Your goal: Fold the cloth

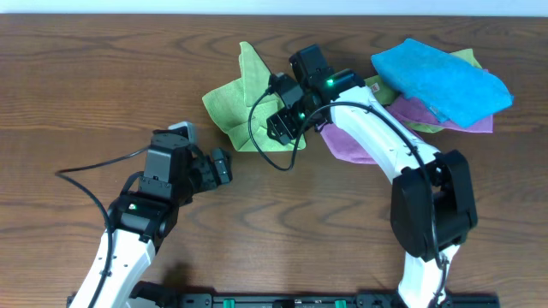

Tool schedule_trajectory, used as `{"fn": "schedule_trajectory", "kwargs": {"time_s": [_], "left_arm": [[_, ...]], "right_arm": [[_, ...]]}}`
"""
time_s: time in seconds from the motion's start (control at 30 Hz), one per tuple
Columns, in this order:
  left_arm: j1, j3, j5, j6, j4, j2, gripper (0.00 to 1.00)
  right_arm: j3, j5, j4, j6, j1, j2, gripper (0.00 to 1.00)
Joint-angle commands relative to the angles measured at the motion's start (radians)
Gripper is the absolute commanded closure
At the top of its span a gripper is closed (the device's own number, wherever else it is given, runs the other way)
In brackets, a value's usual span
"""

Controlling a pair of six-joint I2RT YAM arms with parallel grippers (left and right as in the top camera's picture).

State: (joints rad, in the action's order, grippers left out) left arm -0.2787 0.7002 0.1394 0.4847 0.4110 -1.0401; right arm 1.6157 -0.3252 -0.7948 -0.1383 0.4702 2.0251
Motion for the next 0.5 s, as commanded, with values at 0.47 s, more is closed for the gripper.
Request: {"fn": "schedule_trajectory", "kwargs": {"time_s": [0.47], "left_arm": [[-0.002,0.023,-0.158,-0.044,-0.004,-0.003,0.05]], "right_arm": [[0.034,0.041,0.194,0.082,-0.010,0.135,0.37]]}}
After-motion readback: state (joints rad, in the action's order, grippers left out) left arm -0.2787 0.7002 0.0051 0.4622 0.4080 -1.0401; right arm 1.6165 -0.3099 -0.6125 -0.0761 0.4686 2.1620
